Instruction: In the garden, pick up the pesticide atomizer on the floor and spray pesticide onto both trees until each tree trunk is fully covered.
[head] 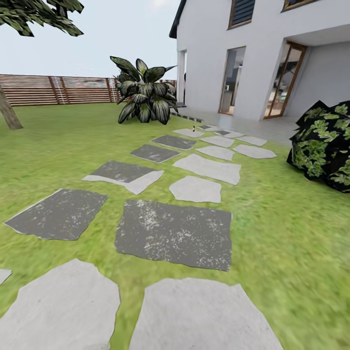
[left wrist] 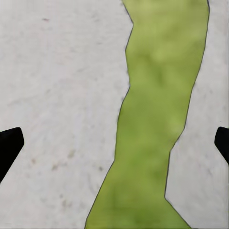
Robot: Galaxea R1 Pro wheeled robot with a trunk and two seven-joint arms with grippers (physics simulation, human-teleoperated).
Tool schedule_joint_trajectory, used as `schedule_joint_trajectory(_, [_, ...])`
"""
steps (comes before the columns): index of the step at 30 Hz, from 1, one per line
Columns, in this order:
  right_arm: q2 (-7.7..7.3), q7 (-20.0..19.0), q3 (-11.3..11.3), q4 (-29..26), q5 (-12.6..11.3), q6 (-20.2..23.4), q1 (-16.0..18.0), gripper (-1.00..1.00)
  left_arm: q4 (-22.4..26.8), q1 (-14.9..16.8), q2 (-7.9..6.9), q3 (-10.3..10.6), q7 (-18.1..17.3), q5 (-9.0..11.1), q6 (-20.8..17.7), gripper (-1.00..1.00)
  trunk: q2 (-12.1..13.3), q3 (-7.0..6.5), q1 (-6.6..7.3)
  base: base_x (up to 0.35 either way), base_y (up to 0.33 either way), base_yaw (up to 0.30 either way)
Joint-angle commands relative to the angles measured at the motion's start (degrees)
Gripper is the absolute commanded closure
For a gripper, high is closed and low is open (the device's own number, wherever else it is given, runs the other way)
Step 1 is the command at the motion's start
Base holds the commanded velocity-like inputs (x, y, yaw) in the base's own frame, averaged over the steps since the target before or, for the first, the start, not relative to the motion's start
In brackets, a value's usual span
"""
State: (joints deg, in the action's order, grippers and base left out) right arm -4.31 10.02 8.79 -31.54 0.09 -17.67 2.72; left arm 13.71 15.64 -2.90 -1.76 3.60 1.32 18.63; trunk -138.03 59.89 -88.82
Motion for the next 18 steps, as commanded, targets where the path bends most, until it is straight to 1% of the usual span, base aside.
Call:
schedule_joint_trajectory(1, [0.0,0.0,0.0,0.0,0.0,0.0,0.0,-1.0,0.0,0.0,0.0,0.0,0.0,0.0,-0.02,-1.0,0.0,0.0,0.0,0.34,0.0,0.0])
schedule_joint_trajectory(18, [0.0,0.03,0.0,0.01,0.0,0.0,0.0,-1.0,0.0,0.0,0.0,0.0,0.0,0.0,-0.03,-1.0,0.0,0.0,0.0,0.34,0.0,0.0])
